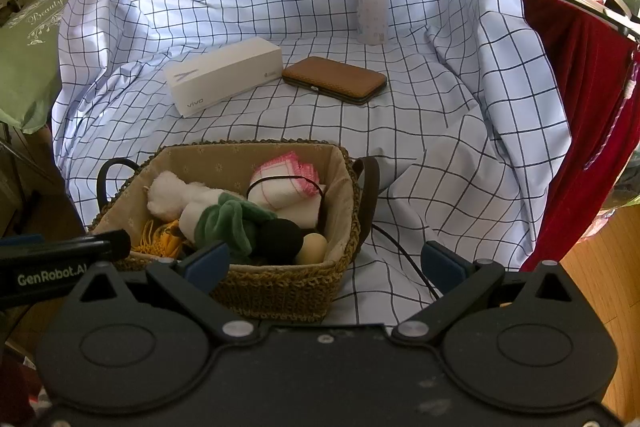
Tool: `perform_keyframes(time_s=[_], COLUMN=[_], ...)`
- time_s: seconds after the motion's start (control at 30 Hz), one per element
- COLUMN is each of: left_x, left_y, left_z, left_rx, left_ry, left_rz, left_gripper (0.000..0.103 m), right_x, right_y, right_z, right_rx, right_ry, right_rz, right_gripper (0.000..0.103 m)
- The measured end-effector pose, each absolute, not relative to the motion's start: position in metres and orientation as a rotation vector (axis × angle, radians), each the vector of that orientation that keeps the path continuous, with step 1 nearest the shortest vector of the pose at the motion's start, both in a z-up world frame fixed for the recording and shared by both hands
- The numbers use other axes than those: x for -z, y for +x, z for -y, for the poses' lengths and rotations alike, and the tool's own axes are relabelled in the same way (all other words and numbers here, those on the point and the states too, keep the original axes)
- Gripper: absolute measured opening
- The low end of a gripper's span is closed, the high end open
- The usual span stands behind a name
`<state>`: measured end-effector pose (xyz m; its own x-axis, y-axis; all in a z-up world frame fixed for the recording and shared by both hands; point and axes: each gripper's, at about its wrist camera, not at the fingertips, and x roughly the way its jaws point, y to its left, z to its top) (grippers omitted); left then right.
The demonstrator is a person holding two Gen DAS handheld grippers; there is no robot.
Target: Organize soft objects
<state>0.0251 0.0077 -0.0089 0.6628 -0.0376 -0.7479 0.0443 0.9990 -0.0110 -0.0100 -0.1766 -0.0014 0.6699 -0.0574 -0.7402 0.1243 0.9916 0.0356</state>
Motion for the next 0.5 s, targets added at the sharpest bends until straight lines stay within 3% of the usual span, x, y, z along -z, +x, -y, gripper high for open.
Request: perform_keyframes(time_s=[0.5], left_x=[0.0097], left_y=[0.0247], left_z=[-0.0064], left_rx=[0.05], left_ry=[0.011], left_rz=[-0.843], left_gripper=[0.093], right_x=[0.0013], right_y=[-0.0098], right_z=[0.1762], right_rx=[0.103], right_ry=[0.086], right_rz=[-0.831], right_gripper=[0.103])
